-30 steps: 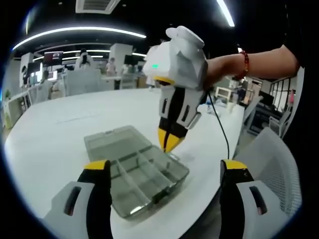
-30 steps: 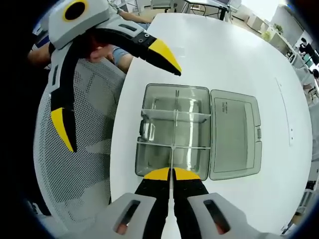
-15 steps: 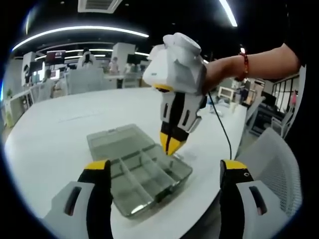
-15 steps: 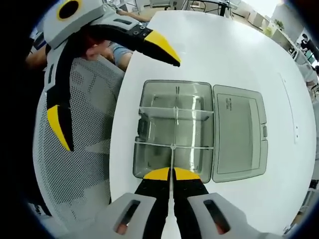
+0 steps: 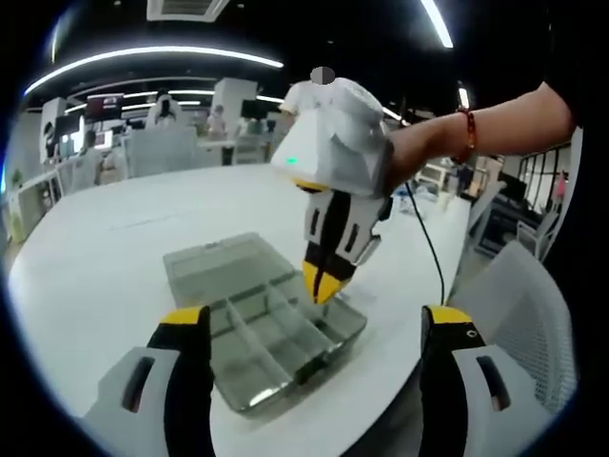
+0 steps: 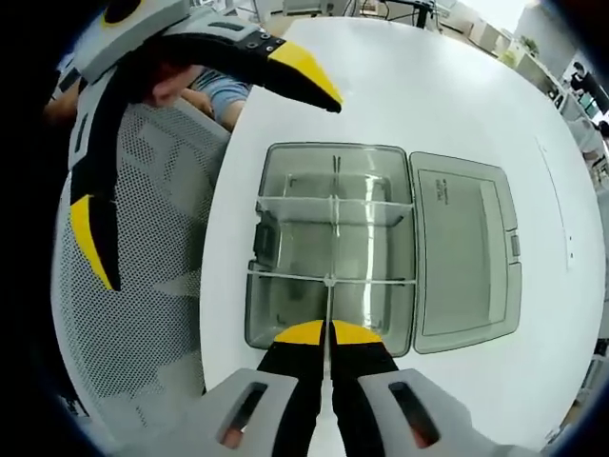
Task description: Insert the divider into the dual guide fixture by aligning both edges with the guide slots and pushing it downward to the bottom, including one-sided entry, uneven engagement, binding, and posture correction.
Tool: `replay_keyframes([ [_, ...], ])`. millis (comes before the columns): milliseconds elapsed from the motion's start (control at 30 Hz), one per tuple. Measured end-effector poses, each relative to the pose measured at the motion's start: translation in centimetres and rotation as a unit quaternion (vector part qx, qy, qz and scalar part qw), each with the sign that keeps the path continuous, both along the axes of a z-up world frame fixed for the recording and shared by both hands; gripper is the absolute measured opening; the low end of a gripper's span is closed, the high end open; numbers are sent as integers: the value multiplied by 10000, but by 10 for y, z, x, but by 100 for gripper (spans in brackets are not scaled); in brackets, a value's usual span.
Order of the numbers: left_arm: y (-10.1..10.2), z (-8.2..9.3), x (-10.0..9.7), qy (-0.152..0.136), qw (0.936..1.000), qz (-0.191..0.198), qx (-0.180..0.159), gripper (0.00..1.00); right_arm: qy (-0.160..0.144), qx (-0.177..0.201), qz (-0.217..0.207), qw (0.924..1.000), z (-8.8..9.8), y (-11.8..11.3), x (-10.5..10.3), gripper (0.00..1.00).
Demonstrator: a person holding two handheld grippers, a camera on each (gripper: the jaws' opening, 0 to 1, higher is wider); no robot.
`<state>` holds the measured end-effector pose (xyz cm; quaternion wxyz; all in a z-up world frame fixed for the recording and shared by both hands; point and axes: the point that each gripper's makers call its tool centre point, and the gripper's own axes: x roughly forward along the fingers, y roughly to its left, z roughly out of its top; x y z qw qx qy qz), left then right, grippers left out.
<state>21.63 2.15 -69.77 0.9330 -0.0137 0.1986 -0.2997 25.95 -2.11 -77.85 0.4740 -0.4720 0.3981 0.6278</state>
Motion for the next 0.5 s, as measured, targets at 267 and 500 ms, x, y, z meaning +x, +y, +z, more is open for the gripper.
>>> replay_keyframes([
  [267,-3,-2,-2,59,10000,-60,41,89,-22,23,-70,10000,-3,0,1,0],
  [500,-4,-3,-3,97,9999,-63,65,89,8,117,-124,9999,-4,0,2,0],
])
